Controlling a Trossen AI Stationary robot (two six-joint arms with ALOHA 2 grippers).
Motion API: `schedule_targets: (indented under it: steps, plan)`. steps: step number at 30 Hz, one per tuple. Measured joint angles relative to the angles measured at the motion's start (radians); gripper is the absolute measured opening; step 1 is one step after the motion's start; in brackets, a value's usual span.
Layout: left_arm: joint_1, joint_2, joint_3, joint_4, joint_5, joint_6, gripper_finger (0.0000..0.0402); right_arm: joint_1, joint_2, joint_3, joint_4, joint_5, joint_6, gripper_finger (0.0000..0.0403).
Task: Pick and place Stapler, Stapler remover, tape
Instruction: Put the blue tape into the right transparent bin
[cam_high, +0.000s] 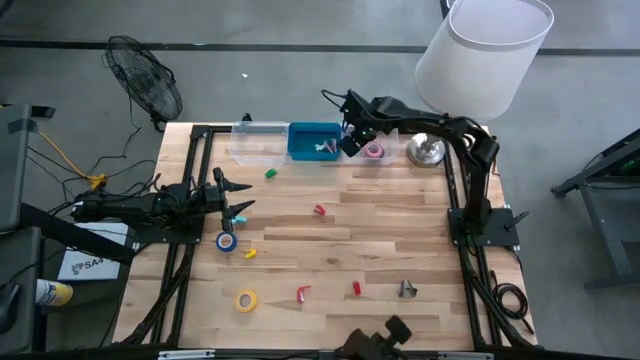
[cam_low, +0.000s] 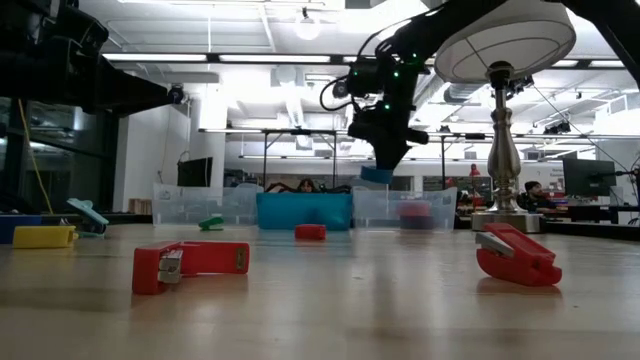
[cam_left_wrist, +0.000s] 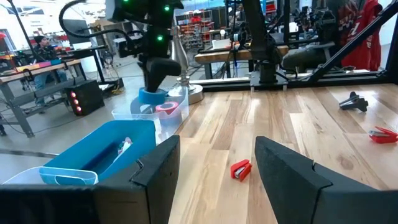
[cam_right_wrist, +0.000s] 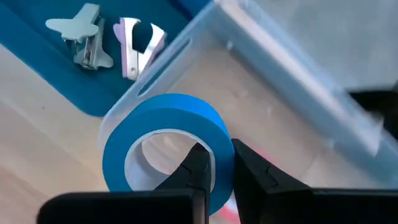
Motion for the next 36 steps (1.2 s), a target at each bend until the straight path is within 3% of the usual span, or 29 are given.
schedule_targets:
  steps: [8,16,36]
  plan:
    - [0.000,0.000,0.000,0.000,0.000,0.000,0.0205,-0.034,0.001,0.000,0.099,-0.016,-0.311,0.0030]
    - [0.000,0.000,0.000,0.000,0.000,0.000,0.0205,-0.046,0.002,-0.049,0.141,-0.066,-0.507,0.0030]
    - [0.000,0.000,0.000,0.000,0.000,0.000,0.0205,-0.092,0.007,-0.117,0.232,-0.123,-0.588,0.0031]
